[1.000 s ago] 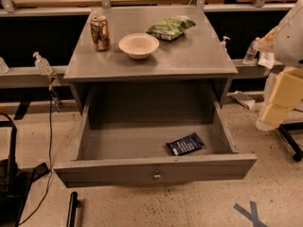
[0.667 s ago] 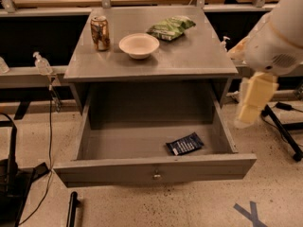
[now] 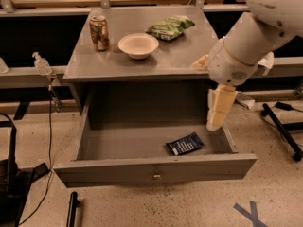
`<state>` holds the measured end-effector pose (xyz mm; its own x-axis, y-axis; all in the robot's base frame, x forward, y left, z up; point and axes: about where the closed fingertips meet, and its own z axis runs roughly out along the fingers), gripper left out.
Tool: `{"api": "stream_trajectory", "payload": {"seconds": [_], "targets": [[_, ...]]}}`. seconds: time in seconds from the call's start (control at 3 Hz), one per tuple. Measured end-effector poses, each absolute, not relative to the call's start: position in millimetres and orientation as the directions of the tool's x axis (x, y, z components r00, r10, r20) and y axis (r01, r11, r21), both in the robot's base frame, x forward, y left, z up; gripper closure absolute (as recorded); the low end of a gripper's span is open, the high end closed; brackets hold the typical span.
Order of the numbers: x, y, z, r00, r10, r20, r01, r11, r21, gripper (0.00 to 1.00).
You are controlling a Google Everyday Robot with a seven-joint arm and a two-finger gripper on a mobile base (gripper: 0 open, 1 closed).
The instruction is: Pick rxbar blueberry from top drawer and place on counter
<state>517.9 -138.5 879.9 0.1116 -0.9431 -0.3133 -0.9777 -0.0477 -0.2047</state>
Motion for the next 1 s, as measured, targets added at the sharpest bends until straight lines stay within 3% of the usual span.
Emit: {"api": "stream_trajectory", "payload": {"seconds": [0.67,1.0], "targets": [[524,-136,875,0.128,-0.944,-0.304,-0.978,-0.071,-0.194,0.00],[547,-153,824,0.180,-0.949,-0.258,-0.971,-0.129,-0.203,0.00]]}}
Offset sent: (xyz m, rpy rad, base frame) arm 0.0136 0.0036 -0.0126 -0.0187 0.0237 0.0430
